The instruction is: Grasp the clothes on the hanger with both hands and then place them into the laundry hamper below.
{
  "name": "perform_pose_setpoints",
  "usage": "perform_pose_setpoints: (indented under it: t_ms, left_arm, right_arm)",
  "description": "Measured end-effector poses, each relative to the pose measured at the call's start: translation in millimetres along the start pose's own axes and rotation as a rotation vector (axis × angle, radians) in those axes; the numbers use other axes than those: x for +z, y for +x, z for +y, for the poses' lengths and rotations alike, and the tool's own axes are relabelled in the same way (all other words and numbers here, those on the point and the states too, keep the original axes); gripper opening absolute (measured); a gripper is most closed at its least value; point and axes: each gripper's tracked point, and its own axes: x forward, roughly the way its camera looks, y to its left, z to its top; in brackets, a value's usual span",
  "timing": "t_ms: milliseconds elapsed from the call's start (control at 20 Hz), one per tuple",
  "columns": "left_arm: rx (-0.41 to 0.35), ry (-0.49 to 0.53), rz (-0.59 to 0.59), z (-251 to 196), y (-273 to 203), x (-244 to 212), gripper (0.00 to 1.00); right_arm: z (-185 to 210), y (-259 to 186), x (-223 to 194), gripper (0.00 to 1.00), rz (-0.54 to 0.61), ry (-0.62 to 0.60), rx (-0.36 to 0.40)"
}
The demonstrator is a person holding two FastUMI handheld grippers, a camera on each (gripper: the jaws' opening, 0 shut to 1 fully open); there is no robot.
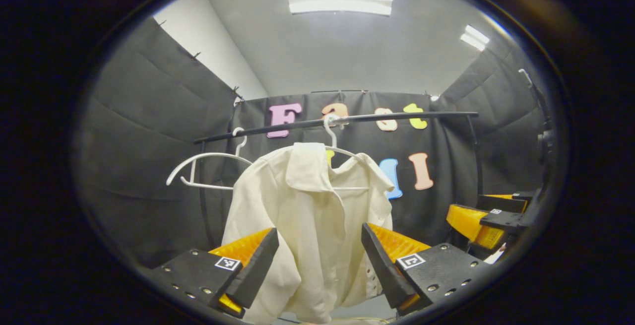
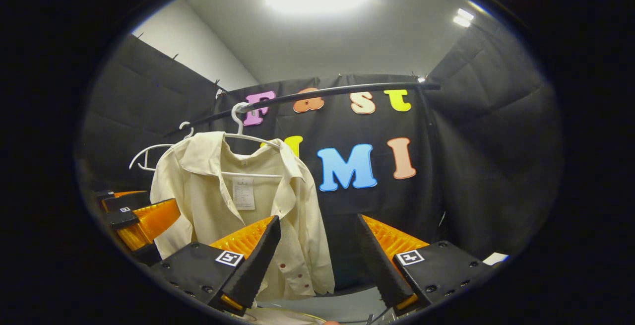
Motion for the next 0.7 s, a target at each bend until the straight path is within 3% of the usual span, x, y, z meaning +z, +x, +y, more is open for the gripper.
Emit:
perform_pose_setpoints:
  t_ms: [50,150,400,600,650,700]
  left_arm:
    - [0.007,0.006,0.002,-4.2,7.2,-1.7,0.98]
    - [0.028,0.023,0.009,-8.6,22.9,-4.9,0.96]
    - [0.079,0.043,0.027,-15.9,61.7,-12.7,1.00]
    - [0.131,0.065,0.041,-14.7,88.6,-19.8,0.98]
    - [0.140,0.066,0.040,-14.9,94.4,-20.2,1.00]
    - [0.151,0.064,0.042,-14.5,100.0,-20.5,1.00]
  right_arm:
    - [1.4,8.9,-0.4,0.92,0.004,0.001,0.023]
    - [5.9,24.9,-0.3,0.96,0.001,0.012,0.069]
    - [13.6,64.3,-0.3,0.95,-0.019,0.023,0.156]
    - [24.6,91.8,-6.8,0.96,-0.007,0.027,0.219]
    - [27.2,99.0,-7.6,0.92,-0.008,0.024,0.232]
    - [30.7,105.9,-7.9,0.96,-0.013,0.020,0.243]
